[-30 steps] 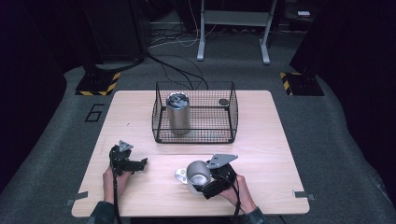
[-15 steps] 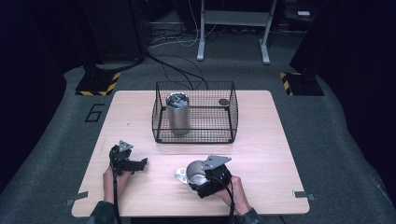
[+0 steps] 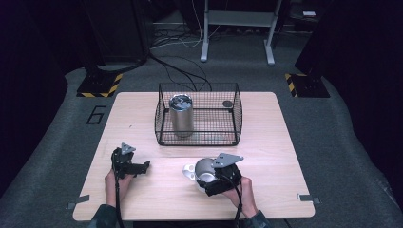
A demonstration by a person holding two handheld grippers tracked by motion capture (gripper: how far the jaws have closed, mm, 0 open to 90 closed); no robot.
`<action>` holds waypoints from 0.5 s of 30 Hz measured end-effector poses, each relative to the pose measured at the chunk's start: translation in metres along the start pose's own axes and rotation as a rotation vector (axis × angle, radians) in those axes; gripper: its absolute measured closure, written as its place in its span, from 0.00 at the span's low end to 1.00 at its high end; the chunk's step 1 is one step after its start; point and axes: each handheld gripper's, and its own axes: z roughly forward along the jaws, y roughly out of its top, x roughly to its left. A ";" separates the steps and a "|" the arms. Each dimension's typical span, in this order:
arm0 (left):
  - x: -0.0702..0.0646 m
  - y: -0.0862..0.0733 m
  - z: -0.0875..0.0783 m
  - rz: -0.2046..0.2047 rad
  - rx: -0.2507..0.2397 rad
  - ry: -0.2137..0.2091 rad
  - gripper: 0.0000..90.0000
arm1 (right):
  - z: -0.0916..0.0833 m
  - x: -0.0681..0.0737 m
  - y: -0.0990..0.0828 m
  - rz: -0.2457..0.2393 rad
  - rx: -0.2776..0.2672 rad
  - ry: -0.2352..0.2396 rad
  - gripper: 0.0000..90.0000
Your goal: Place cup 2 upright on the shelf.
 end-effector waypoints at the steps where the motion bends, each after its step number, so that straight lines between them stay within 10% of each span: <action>1: 0.000 0.000 0.000 0.000 0.000 0.000 0.00 | -0.002 -0.002 0.001 0.002 -0.001 -0.008 0.07; 15: -0.001 0.000 0.000 -0.018 0.002 0.012 0.00 | -0.027 -0.033 0.014 0.056 -0.012 -0.084 0.07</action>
